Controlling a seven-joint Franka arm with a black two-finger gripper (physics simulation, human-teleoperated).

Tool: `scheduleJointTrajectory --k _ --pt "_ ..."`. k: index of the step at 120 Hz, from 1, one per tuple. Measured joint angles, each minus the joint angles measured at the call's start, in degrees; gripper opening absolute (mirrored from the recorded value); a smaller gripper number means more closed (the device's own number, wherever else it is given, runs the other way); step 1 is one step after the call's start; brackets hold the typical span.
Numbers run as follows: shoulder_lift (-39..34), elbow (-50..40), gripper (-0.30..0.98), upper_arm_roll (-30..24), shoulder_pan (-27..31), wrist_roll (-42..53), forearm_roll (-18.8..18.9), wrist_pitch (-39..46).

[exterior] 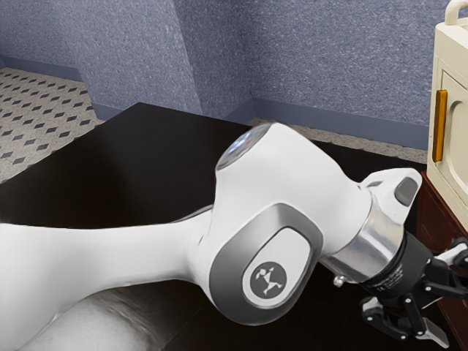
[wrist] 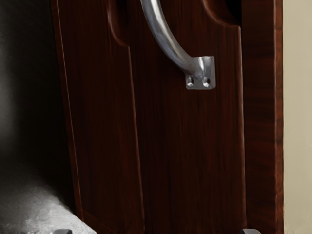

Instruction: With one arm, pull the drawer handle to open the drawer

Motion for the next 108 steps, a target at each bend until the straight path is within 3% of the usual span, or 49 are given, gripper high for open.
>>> scheduleJointTrajectory --k 28,48,108 --pt "0.9 0.9 0.43 0.3 -0.5 2.2 1.3 0.3" --pt "2.5 2.7 0.43 0.9 2.9 3.3 3.7 0.4" --pt "3.6 2.9 0.25 2.5 3.4 5.4 5.4 1.7"
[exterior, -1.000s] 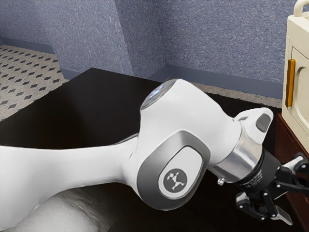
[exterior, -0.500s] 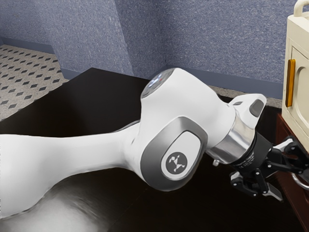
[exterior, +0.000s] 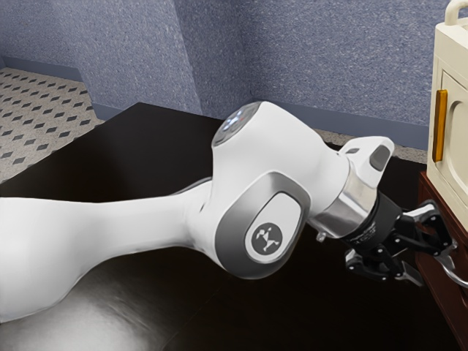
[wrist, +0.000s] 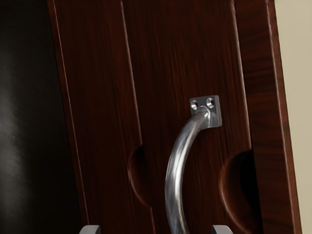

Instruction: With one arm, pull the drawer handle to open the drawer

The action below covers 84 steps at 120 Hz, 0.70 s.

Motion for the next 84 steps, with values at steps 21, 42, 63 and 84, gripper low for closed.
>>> scheduleJointTrajectory --k 21,42,63,84 --pt "1.2 0.7 0.22 0.1 -0.1 0.4 0.6 0.4" --pt "2.1 1.3 0.21 0.3 -0.3 0.7 1.3 0.7" --pt "2.6 1.5 0.20 0.9 -0.1 0.9 1.5 0.9" --pt "2.7 1.8 0.19 0.9 -0.5 1.1 1.3 1.5"
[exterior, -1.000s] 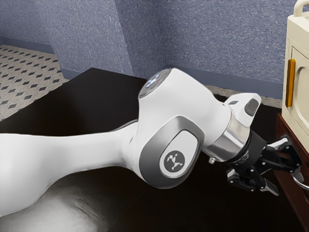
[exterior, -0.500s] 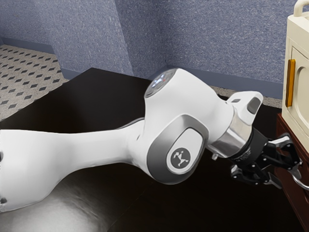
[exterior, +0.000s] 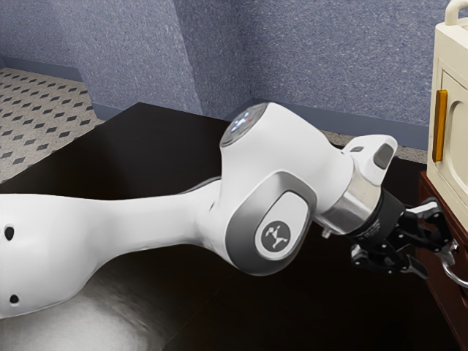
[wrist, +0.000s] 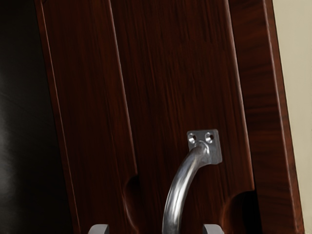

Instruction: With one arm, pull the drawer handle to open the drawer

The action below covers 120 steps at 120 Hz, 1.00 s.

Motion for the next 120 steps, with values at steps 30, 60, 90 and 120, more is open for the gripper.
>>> scheduleJointTrajectory --k 30,60,90,120 --pt "0.7 0.0 0.18 -0.2 -0.3 0.1 -0.3 0.6" --pt "1.1 -0.1 0.14 -0.3 -0.7 0.0 -0.4 0.8" --pt "1.2 -0.2 0.09 -0.3 -0.7 -0.1 -0.5 0.9" --pt "0.5 -0.9 0.06 -0.3 -0.5 -0.1 -0.5 0.9"
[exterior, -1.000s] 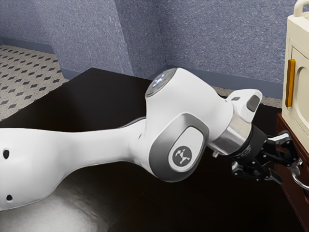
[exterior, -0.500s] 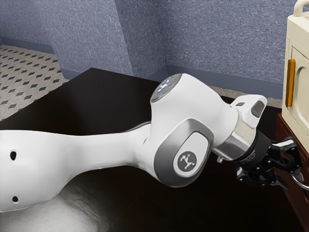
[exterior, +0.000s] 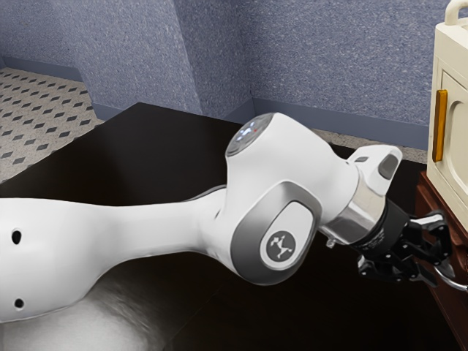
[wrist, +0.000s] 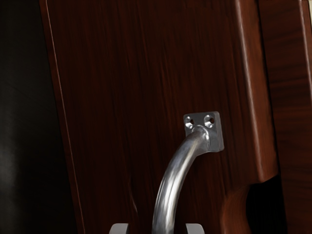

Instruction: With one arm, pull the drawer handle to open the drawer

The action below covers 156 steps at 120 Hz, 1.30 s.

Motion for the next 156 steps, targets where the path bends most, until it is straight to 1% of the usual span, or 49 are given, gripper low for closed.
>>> scheduleJointTrajectory --k 72,123,156 --pt "-4.0 -4.1 0.05 0.0 0.4 -0.1 -0.1 -0.1" --pt "-6.5 -6.6 0.06 1.5 -0.1 -0.3 -0.1 -0.1" --pt "-9.0 -8.8 0.06 1.7 0.4 -0.3 -1.1 -0.1"
